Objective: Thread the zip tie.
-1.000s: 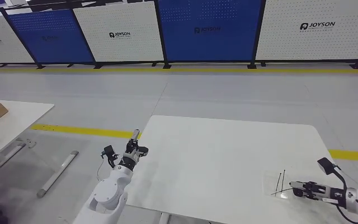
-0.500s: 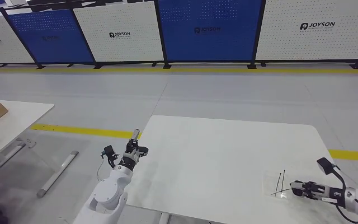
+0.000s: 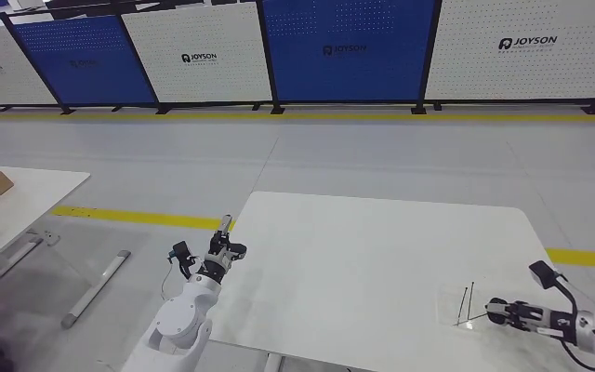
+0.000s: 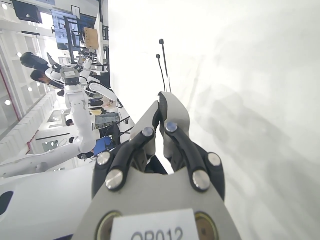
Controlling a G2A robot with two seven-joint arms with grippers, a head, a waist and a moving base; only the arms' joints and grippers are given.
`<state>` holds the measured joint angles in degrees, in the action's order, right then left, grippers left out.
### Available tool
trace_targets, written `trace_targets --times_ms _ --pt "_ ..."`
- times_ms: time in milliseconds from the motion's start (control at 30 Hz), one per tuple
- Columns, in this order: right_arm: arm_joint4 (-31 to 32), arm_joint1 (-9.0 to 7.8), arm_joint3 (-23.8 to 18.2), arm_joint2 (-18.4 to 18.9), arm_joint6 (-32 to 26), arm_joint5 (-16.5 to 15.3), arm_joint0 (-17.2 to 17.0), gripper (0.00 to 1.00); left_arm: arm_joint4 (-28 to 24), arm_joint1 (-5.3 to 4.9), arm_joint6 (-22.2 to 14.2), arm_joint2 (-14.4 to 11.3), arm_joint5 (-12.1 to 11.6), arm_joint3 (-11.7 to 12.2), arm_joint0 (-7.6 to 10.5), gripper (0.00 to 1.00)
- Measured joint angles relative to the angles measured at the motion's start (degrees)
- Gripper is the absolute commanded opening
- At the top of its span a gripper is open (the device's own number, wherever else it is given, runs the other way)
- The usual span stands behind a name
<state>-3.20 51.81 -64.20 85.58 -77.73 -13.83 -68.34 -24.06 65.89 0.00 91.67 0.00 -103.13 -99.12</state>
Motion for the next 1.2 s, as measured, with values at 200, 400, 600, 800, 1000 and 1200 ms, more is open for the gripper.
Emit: trace_targets --times_ms 200,400,600,800,1000,1200 --pt "-7.81 -0.48 -0.61 3.39 -0.42 -4.07 -2.79 0.00 0.00 0.00 0.00 0.00 0.00 0.00 0.00 1.00" --pt "-18.63 -0.41 -2.24 5.63 -1.92 -5.69 -5.70 0.00 0.00 0.00 0.00 0.00 0.00 0.00 0.00 1.00" --pt "-18.77 -0.43 -2.59 5.41 -1.91 -5.65 -5.95 0.00 0.00 0.00 0.00 0.00 0.00 0.00 0.00 1.00" --pt "-18.67 -0.39 -2.94 5.24 -1.54 -5.57 -6.13 0.00 0.00 0.00 0.00 0.00 0.00 0.00 0.00 1.00" --pt "-26.36 0.43 -9.45 4.10 3.51 -3.24 -9.68 0.00 0.00 0.00 0.00 0.00 0.00 0.00 0.00 1.00" --pt "-24.53 1.12 -20.69 1.66 16.43 2.61 -13.30 0.00 0.00 0.00 0.00 0.00 0.00 0.00 0.00 1.00"
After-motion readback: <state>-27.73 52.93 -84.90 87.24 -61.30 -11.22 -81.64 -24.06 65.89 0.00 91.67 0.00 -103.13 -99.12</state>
